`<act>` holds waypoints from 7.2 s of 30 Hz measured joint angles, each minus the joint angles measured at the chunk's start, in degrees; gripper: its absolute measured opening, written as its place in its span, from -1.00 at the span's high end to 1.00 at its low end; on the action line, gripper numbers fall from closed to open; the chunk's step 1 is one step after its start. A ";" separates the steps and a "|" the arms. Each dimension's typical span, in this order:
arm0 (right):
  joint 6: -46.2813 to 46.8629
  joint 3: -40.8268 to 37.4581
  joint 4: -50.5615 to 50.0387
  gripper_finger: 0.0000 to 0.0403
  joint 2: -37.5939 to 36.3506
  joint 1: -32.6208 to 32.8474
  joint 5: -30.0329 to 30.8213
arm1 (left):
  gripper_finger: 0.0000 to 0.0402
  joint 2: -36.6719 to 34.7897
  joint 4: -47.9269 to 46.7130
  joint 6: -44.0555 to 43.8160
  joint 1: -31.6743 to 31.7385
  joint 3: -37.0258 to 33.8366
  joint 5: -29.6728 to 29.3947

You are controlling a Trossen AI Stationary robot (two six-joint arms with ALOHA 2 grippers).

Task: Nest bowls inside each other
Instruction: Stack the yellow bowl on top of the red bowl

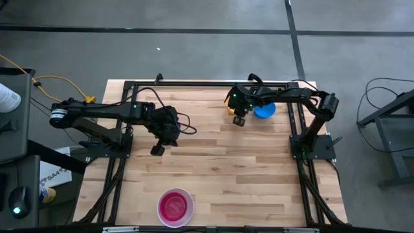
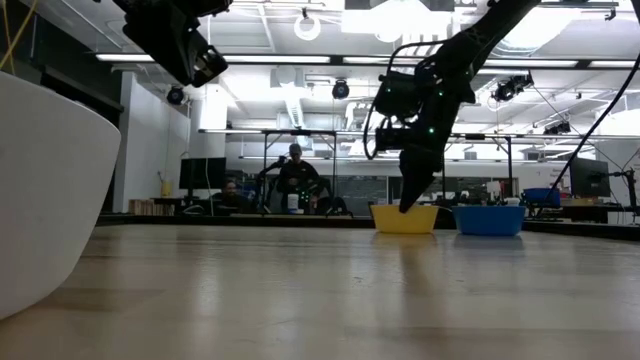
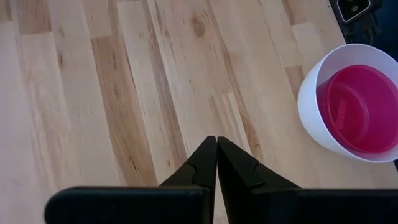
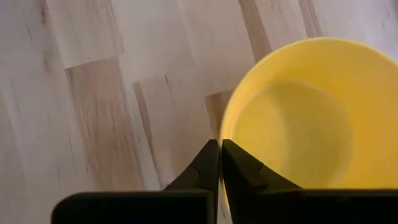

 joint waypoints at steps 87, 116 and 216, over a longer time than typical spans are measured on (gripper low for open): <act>-8.28 26.99 4.39 0.98 6.05 45.62 -14.87 | 0.94 0.15 10.91 17.83 -21.58 -0.04 -1.68; -8.02 26.99 5.00 0.98 6.05 45.62 -15.98 | 0.58 0.15 14.61 22.76 -22.75 -0.04 -7.70; -12.13 27.06 17.97 0.84 9.53 45.54 -17.56 | 0.99 4.98 19.55 35.83 -22.75 -0.13 7.19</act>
